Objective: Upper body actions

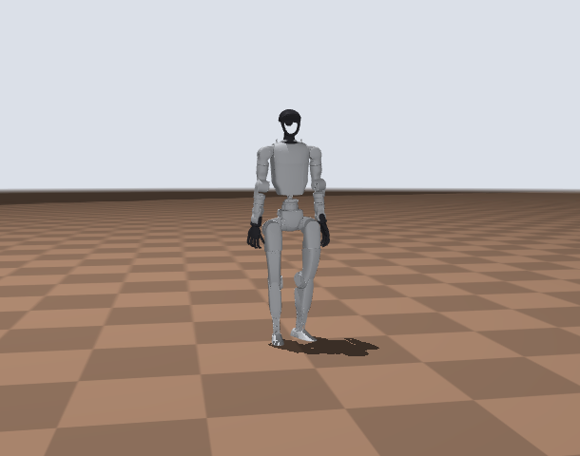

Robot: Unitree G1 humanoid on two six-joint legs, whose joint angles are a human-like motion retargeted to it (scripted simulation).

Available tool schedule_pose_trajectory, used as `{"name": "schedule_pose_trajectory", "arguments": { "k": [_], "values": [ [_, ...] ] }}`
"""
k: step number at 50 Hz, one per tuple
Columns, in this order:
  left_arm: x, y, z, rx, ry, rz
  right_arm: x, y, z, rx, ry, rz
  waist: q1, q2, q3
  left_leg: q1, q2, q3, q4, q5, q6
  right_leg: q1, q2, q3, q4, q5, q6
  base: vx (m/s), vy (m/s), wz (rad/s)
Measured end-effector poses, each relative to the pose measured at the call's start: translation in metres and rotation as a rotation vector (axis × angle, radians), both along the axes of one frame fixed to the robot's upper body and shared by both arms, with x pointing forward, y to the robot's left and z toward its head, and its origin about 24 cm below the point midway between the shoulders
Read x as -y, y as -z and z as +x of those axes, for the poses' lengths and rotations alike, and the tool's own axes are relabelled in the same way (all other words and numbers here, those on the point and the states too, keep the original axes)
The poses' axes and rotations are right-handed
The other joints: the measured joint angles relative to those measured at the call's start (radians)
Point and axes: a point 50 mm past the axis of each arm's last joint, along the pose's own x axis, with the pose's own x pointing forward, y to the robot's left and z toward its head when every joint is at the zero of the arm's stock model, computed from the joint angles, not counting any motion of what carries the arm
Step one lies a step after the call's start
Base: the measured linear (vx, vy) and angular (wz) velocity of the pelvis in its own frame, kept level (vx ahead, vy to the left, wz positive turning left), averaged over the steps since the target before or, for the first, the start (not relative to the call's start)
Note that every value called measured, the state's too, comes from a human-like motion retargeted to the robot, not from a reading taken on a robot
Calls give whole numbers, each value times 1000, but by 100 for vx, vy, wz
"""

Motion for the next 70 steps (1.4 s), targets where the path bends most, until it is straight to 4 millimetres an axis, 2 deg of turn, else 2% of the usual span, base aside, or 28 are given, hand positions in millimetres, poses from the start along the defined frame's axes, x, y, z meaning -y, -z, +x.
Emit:
{"name": "schedule_pose_trajectory", "arguments": {
  "k": [11, 17, 30, 40, 70],
  "values": [
    [-3, 1, 38, 104, 19, -10, -2, 1, 9, 35, -91, -7, -50, -11, -3, -10, -18, -66, 5, 11, 6, 14, -4, -69, -10, -2, -9, 0, -1, 33],
    [-7, 0, 47, 127, 88, 25, -5, 2, 14, 46, -121, 7, -38, -12, -15, -12, -15, -55, 5, 9, 5, 13, -3, -59, -9, -5, -7, 0, 0, 0],
    [-7, 0, 30, 60, 105, 9, -7, 2, 17, 53, -118, 32, -33, -5, -18, -4, -13, -36, 4, 3, 5, 16, 4, -40, -9, -7, -10, 0, 0, 0],
    [-4, 1, 19, 24, 58, -24, -3, 1, 17, 149, -49, -23, -42, 0, -15, -4, -14, -46, 5, 5, 7, 17, -1, -49, -6, -6, -5, 0, 0, 0],
    [-3, 1, 27, 44, 85, -32, -4, 1, 23, 195, -82, -25, -44, 7, -23, -16, -20, -53, 9, 9, 8, 9, -10, -54, -4, -2, -5, 0, 0, 0]
  ]
}}
